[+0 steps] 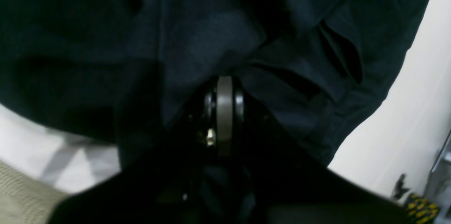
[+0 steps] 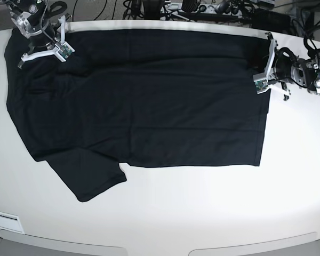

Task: Fold the T-shirt properly
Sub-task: 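Hold the shirt edge with both grippers and pull it taut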

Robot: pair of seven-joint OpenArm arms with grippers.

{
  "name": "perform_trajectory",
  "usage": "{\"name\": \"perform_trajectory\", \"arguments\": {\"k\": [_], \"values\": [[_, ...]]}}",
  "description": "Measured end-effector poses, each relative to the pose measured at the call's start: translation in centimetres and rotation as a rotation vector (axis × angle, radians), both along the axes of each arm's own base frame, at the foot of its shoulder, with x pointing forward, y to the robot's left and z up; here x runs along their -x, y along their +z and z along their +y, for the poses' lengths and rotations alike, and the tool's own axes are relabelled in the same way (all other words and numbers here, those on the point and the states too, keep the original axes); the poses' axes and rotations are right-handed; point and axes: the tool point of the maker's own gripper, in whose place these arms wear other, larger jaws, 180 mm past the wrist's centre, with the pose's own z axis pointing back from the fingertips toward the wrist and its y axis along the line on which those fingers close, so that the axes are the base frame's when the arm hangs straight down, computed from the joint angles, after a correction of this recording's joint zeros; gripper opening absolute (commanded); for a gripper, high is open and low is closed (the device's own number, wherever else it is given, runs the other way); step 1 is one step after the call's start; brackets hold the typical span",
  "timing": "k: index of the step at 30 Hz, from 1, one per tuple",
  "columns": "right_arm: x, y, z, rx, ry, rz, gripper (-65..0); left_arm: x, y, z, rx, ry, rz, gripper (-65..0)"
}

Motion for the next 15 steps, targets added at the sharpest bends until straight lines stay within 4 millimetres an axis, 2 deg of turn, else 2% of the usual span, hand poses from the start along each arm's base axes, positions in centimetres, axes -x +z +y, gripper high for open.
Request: {"name": "perform_trajectory", "arguments": {"k": [8,12,15], "values": [[1.5,0.5,-0.7,-0.043,-0.089,0.035,-65.0,0.3,0.4,-0.5,-0.032,-0.039,-0.01,-65.0],[1.4,0.7,-1.0,-0.057,-0.103,0.046,-65.0,1.5,0.7,-0.7,-0.069,-0.066,0.018,-65.0],[1.3,0.8,-1.2,-0.062,-0.102,0.052,-65.0,2.6,1.2,0.3,-0.123,-0.103,0.042,-65.0]]}}
